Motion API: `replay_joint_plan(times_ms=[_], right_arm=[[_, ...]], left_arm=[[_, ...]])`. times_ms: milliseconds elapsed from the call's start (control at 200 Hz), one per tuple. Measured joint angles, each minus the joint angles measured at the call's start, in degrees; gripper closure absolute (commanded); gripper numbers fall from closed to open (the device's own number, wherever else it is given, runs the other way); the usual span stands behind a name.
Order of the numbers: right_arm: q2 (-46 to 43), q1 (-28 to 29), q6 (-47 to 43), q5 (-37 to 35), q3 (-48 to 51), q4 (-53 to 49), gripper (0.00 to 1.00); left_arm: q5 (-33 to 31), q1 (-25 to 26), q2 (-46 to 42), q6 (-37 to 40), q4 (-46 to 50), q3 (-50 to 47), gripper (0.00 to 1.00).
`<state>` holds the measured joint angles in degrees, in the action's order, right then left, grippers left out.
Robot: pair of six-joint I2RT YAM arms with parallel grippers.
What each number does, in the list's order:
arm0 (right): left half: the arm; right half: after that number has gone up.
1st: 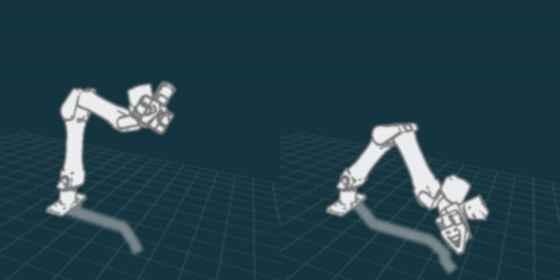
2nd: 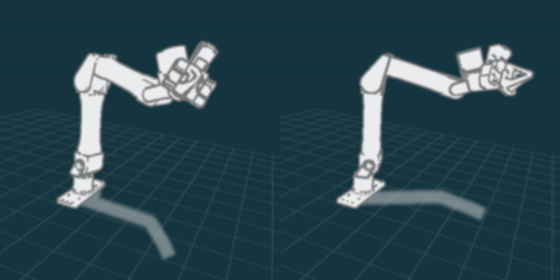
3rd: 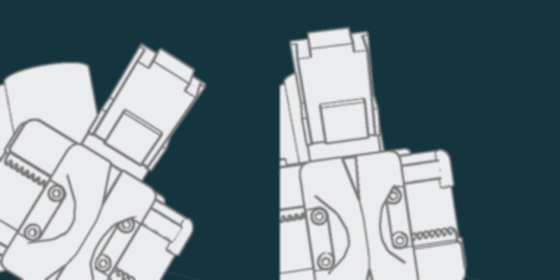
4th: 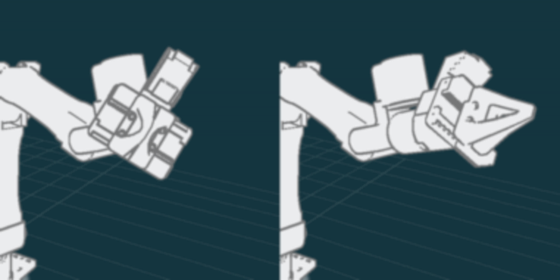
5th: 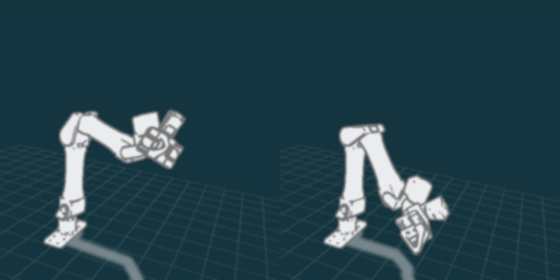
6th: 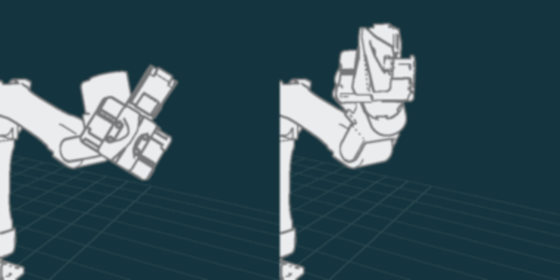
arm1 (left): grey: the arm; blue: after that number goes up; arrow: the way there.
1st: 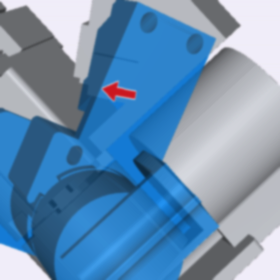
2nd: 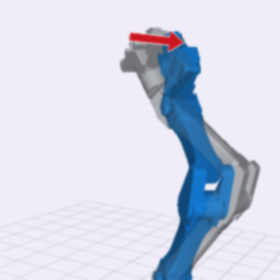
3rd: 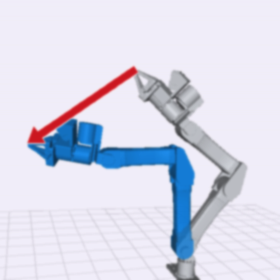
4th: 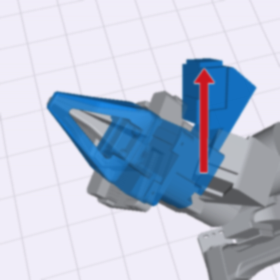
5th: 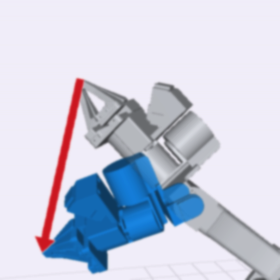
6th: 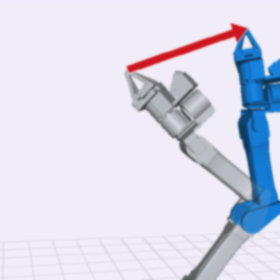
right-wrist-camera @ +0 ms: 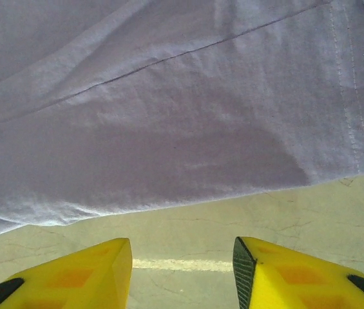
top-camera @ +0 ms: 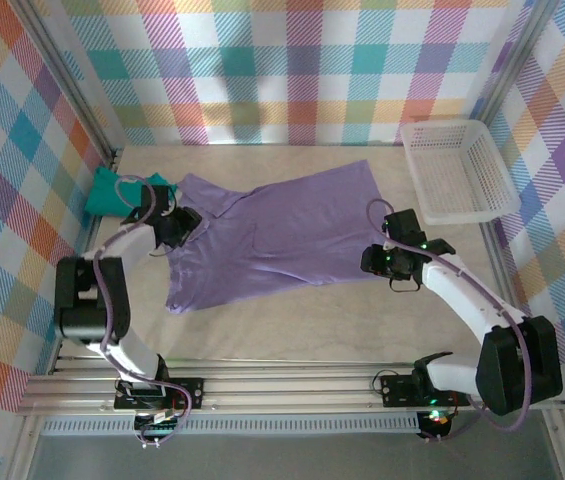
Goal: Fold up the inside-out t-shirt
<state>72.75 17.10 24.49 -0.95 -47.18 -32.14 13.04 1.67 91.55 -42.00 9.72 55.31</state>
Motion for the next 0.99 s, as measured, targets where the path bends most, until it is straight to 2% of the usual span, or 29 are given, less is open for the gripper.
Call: replay_joint_plan(times_ms=[110, 185, 325, 465, 605, 740, 885, 995], right_arm=[[9.2, -0.8, -1.2, -0.1, -4.9, -0.3, 0.52], [16.8, -1.6, -2.7, -0.7, -9.4, 0.2, 0.52], [26.7, -4.1, -5.3, -1.0, -15.0, -0.6, 0.55], [31.7, -5.9, -6.4, -1.0, -17.6, -3.1, 0.61], [29.6, -6.7, -5.4, 0.7, -14.9, -3.8, 0.62], [20.7, -6.7, -1.2, 2.1, -4.5, -3.8, 0.65], [7.5, -6.6, 4.1, 0.4, 5.0, -7.8, 0.59], [1.3, -6.3, 3.6, -0.9, 3.8, -6.6, 0.54]], left_arm=[[1.3, 4.3, -8.0, -0.5, -1.0, -6.6, 0.52], [1.8, 5.1, -11.1, -0.5, -0.8, -10.8, 0.51], [1.4, 4.8, -10.6, 0.9, 1.2, -14.2, 0.49], [2.8, 4.5, -7.8, 2.0, 1.8, -15.0, 0.49], [3.8, 4.5, -8.7, 3.0, 1.7, -18.8, 0.49], [4.1, 4.5, -14.4, 3.5, 2.0, -23.8, 0.49], [4.2, 4.7, -23.1, 3.4, 6.9, -27.8, 0.46], [2.0, 4.7, -27.5, 3.5, 10.2, -26.1, 0.40]])
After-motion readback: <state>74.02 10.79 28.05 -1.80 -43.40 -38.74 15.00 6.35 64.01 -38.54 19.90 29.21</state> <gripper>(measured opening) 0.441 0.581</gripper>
